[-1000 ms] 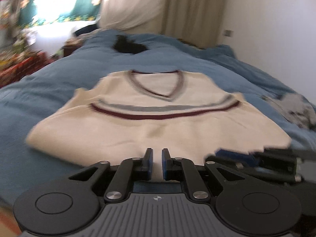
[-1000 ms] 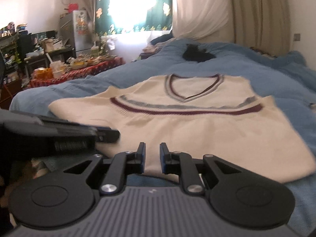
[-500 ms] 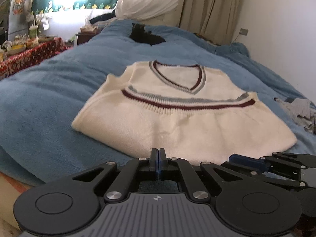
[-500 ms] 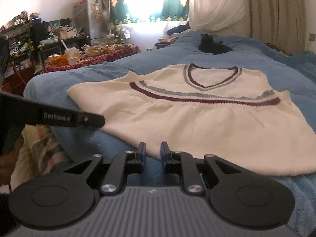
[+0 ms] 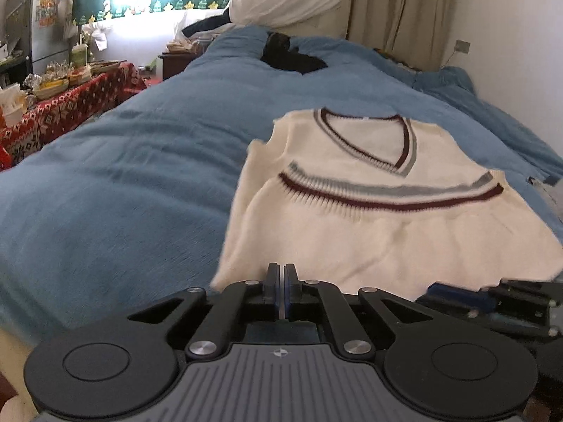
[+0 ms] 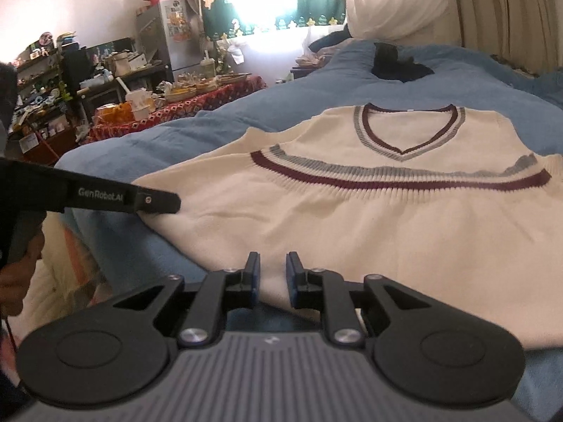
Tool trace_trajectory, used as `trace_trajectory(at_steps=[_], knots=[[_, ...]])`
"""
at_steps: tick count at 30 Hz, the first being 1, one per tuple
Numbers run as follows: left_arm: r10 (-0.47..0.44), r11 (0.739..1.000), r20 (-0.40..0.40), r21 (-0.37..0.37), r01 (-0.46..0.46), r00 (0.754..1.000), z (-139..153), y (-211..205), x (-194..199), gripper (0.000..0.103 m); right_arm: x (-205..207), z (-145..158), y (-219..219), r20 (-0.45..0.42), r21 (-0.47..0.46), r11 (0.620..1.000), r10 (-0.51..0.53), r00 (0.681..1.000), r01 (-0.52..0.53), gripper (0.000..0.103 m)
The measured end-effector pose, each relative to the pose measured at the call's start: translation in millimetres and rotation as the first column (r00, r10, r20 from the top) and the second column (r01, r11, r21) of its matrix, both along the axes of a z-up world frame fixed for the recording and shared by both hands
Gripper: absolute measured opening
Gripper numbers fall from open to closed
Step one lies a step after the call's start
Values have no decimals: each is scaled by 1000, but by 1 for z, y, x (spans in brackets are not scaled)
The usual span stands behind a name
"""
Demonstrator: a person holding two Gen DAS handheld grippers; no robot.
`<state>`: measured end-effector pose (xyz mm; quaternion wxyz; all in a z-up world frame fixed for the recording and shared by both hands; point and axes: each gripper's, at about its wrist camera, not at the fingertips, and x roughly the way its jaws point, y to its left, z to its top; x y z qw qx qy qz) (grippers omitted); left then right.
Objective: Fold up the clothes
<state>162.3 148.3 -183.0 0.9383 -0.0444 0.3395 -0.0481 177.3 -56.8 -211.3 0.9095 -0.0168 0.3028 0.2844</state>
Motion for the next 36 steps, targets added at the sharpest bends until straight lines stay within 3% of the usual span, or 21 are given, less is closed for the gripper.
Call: trace_trajectory(at_steps=[3, 7, 9, 11, 16, 23, 28, 32, 36], knots=[[-22, 998, 20, 64, 21, 1000, -1, 0, -14, 5, -5, -1, -5, -6, 7, 1000, 8, 1000, -8, 18], [-1, 997, 45, 83, -3, 999, 8, -2, -26, 4, -12, 7, -12, 13, 22, 999, 28, 1000, -28, 19], [-31, 993, 73, 113, 23, 997, 14, -9, -32, 9, -15, 14, -16, 44, 26, 999, 42, 998, -43, 19], [-79, 985, 106, 162, 61, 991, 19, -20, -33, 22, -12, 18, -16, 53, 29, 999, 42, 998, -44, 19], [-60, 984, 97, 174, 42, 993, 21, -22, -17, 23, -2, 14, -3, 29, 22, 999, 36, 999, -37, 19], [-4, 993, 57, 120, -3, 998, 14, 4, -19, 19, -21, 11, -19, 35, 23, 998, 55, 998, -56, 18], [44, 995, 47, 90, -48, 998, 14, 13, -30, 19, -30, 27, -64, 42, 44, 998, -47, 998, 46, 18], [52, 997, 28, -64, -50, 998, 15, 24, -39, 27, -43, 44, -109, 94, -9, 982, -185, 978, 186, 22], [84, 979, 8, -187, -81, 996, 14, 35, -39, 30, -50, 52, -155, 132, -72, 939, -325, 937, 336, 30]])
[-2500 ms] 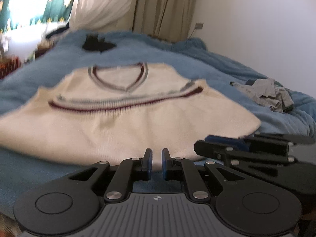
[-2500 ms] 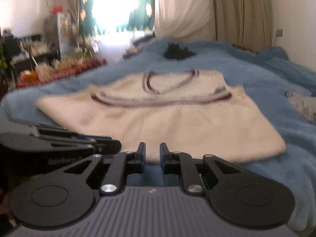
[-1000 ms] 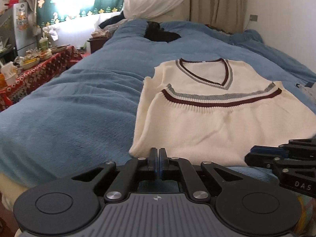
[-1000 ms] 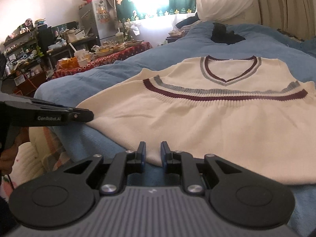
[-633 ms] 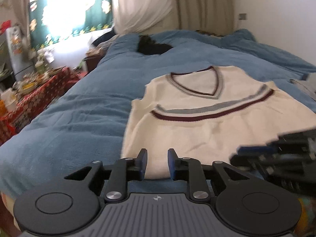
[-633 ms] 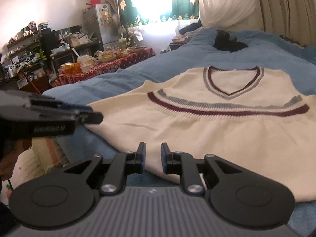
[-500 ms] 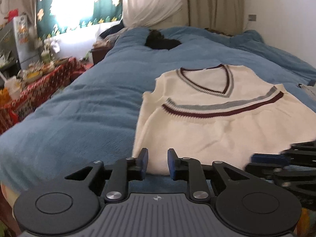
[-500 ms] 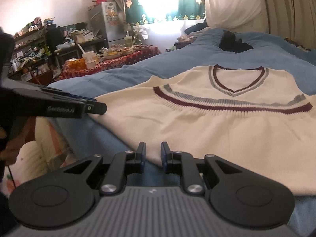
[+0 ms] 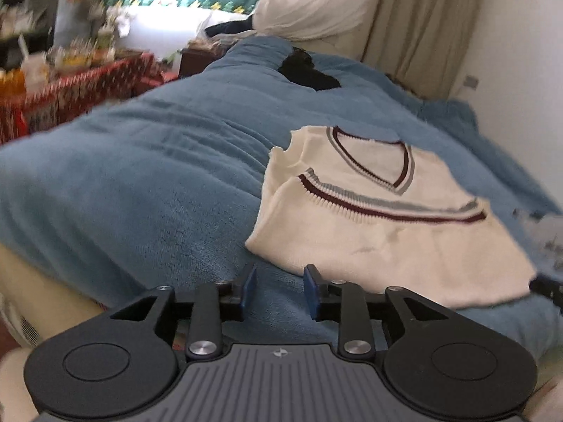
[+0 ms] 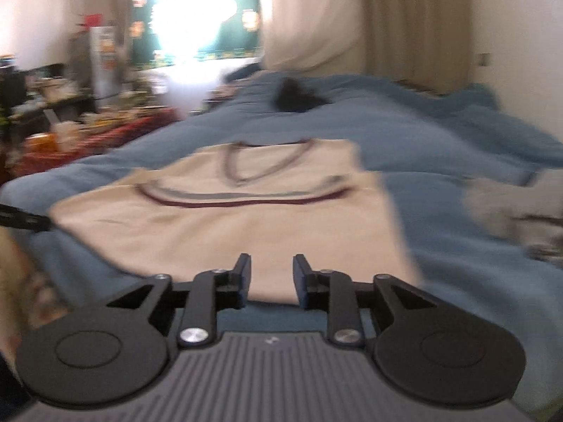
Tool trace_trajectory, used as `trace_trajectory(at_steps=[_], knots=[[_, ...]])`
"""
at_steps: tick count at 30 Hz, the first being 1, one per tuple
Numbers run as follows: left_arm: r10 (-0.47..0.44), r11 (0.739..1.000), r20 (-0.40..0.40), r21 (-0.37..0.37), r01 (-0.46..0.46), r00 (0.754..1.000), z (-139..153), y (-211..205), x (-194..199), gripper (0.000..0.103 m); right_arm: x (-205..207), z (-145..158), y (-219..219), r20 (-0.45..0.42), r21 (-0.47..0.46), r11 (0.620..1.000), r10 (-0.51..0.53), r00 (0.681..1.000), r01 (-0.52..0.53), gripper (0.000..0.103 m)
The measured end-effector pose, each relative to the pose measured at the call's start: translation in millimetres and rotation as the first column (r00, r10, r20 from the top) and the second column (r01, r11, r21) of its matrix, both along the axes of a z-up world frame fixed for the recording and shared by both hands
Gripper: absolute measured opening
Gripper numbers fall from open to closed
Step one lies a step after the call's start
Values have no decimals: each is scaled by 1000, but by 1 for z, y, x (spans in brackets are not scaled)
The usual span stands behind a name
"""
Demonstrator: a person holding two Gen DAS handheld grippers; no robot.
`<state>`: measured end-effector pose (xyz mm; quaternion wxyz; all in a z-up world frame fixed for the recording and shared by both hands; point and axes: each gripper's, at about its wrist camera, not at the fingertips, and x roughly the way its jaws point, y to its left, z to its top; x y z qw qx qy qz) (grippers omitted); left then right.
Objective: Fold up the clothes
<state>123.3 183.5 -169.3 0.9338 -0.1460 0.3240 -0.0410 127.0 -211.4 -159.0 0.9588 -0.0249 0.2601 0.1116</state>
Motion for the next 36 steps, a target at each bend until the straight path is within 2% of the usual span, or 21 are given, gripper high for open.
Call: trace_trajectory(at_steps=[3, 6, 12, 17, 21, 26, 31, 36], knots=[[16, 999, -12, -46, -17, 1000, -1, 6, 5, 30, 4, -2, -32, -35, 2, 994, -106, 994, 106, 30], [18, 998, -11, -57, -19, 1000, -1, 8, 8, 30, 9, -9, -56, -82, 58, 984, -164, 983, 169, 30], [14, 999, -17, -50, -15, 1000, -1, 6, 13, 31, 23, -30, -72, -153, 193, 959, -181, 971, 209, 30], [10, 999, -18, -41, -11, 1000, -2, 4, 15, 32, 39, -40, -69, -152, 271, 938, -178, 972, 214, 33], [3, 999, -14, -39, -4, 1000, -2, 3, 14, 35, 49, -43, -68, -150, 297, 925, -198, 969, 235, 33], [-9, 999, -3, -37, 9, 1000, -4, 2, 17, 35, 52, -41, -58, -116, 261, 940, -195, 974, 220, 30], [-2, 996, 4, -86, 2, 1000, -8, 7, 23, 35, 49, -37, -58, -105, 277, 936, -196, 975, 218, 28], [-4, 995, 33, -95, 7, 999, -6, 5, 33, 32, 51, -37, -56, -103, 276, 937, -195, 975, 216, 28]])
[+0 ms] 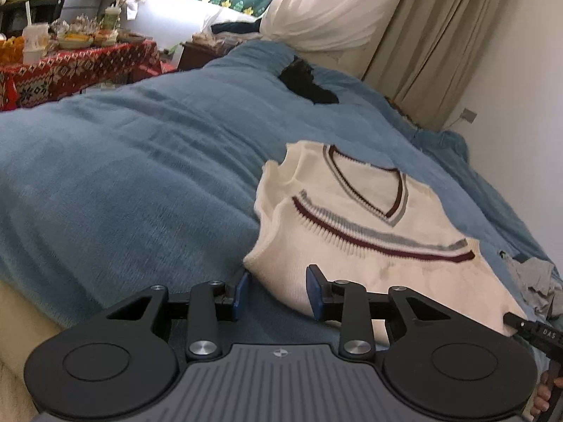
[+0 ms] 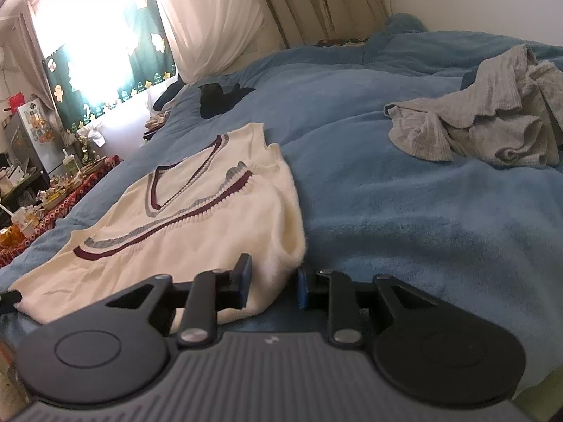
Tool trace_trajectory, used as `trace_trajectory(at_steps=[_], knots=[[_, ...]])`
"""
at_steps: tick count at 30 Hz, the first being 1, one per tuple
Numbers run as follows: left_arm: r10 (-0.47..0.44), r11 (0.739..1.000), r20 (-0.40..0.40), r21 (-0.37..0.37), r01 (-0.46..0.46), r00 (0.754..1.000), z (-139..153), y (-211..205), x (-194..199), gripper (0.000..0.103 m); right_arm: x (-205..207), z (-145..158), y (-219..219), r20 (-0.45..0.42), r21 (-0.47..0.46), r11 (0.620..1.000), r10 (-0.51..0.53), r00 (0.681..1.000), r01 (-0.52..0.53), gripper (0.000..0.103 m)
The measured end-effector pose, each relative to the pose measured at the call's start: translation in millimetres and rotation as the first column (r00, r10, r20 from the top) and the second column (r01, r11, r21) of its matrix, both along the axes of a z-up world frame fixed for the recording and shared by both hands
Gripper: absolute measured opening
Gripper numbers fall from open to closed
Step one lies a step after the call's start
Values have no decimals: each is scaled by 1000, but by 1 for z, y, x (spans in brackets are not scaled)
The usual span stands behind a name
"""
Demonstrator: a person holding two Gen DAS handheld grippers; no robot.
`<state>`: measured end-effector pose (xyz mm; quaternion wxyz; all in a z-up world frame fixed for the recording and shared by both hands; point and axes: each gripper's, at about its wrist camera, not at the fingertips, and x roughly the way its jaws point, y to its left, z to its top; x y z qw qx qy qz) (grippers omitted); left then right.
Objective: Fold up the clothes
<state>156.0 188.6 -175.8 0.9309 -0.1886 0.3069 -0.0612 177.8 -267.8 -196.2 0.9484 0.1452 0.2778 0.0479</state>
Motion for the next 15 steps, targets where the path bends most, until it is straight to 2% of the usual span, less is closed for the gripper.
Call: trace_trajectory(at_steps=[4, 6, 7, 8, 9, 10, 15], knots=[[1, 999, 3, -42, -1, 1000, -5, 0, 10, 32, 4, -2, 1, 3, 13, 1000, 8, 1000, -8, 29], [4, 998, 1, -69, -3, 1000, -7, 1, 16, 27, 6, -3, 2, 5, 26, 1000, 14, 1000, -14, 29], [1, 998, -1, -67, -1, 1000, -7, 0, 18, 17, 8, -3, 3, 5, 25, 1000, 16, 1000, -17, 29], [-5, 998, -5, -59, 5, 1000, -8, -1, 21, 6, 9, -3, 4, 5, 18, 1000, 17, 1000, -17, 26], [-11, 999, -7, -43, 10, 1000, -8, -2, 23, 6, 10, -3, 6, 5, 6, 1000, 17, 1000, -17, 21], [-13, 1000, -6, -28, 13, 1000, -8, -3, 23, 6, 11, -3, 7, 5, -8, 1000, 16, 1000, -16, 10], [-30, 999, 5, 45, 30, 1000, 2, -9, 16, 6, 6, 8, 13, 33, -52, 999, 14, 999, -12, 6]])
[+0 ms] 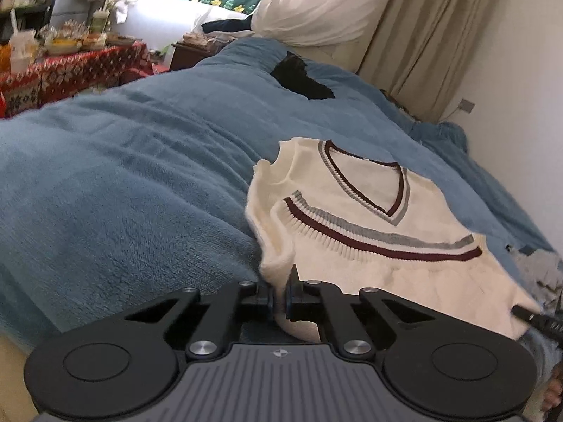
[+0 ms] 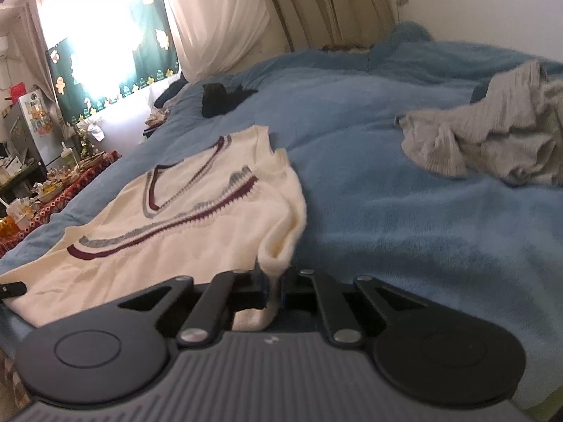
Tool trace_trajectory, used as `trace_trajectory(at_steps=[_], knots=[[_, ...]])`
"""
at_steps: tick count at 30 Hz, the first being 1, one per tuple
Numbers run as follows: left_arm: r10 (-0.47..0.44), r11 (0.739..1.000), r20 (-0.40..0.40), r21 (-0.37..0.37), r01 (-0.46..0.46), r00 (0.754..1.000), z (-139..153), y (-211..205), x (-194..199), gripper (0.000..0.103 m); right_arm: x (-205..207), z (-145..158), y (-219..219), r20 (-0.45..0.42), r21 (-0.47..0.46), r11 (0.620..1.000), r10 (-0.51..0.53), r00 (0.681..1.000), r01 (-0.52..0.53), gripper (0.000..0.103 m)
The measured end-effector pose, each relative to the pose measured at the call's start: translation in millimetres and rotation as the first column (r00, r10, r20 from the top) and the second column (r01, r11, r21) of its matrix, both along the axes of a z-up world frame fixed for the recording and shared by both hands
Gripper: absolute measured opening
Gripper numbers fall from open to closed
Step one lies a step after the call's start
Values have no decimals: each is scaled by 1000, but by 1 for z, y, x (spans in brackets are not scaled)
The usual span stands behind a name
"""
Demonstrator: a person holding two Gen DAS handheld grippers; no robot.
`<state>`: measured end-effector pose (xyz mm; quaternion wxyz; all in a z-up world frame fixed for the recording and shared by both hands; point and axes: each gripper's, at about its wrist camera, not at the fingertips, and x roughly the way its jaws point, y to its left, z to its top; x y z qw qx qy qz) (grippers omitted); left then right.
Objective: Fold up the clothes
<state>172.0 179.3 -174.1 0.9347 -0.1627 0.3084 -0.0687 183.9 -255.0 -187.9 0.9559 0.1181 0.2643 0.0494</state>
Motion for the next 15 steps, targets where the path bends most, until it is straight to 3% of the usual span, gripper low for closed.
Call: trace_trajectory(at_steps=[9, 12, 15], knots=[[-88, 996, 44, 6, 87, 995, 32, 15, -30, 6, -46, 39, 2, 33, -53, 996, 67, 997, -65, 5], [-104, 994, 16, 29, 104, 994, 22, 17, -40, 6, -67, 28, -4, -14, -67, 996, 66, 998, -67, 5], [-99, 994, -48, 37, 101, 994, 0, 18, -41, 6, -76, 6, -11, -67, -9, 999, 44, 997, -45, 5]])
